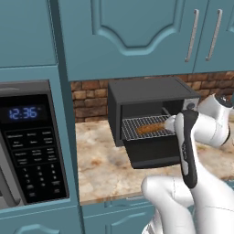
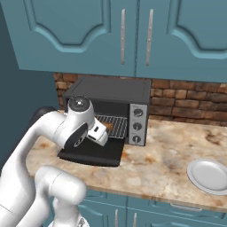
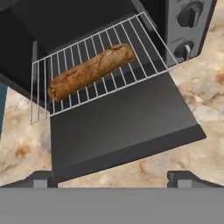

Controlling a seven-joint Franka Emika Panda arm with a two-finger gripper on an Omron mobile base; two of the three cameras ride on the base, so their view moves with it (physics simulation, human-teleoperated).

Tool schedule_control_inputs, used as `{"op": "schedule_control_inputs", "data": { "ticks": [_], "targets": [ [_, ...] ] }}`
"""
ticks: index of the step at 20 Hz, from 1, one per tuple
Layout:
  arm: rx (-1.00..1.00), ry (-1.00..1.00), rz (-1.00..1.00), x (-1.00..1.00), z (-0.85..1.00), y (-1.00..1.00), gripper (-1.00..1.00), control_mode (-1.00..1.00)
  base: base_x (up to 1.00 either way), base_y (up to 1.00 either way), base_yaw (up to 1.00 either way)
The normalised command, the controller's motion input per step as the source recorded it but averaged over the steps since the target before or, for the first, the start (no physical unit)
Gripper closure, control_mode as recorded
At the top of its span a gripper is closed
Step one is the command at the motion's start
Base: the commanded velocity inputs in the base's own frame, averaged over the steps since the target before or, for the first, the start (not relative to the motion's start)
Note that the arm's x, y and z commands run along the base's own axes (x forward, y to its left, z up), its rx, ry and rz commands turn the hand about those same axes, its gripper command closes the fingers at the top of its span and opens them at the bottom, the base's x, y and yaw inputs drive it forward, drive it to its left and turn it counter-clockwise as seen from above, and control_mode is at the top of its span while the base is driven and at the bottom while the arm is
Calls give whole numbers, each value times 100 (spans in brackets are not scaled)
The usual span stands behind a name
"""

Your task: Pull the toaster oven rack outwards. Pick up the baguette from the plate and place it on the toaster oven rack. Close the toaster oven door fully and set the temperature to the lowest setting.

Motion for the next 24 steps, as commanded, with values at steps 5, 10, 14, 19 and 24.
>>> {"op": "schedule_control_inputs", "data": {
  "ticks": [5,10,14,19,24],
  "targets": [
    [-10,11,0,-1,-48,0,-100,-100,0,0,0],
    [-12,-7,0,0,-38,3,-100,-100,0,0,0],
    [-13,-23,0,0,-32,8,-100,-100,0,0,0],
    [-9,-15,0,0,-22,5,-100,-100,0,0,0],
    [-6,-2,0,6,-14,6,-100,-100,0,0,0]
  ]
}}
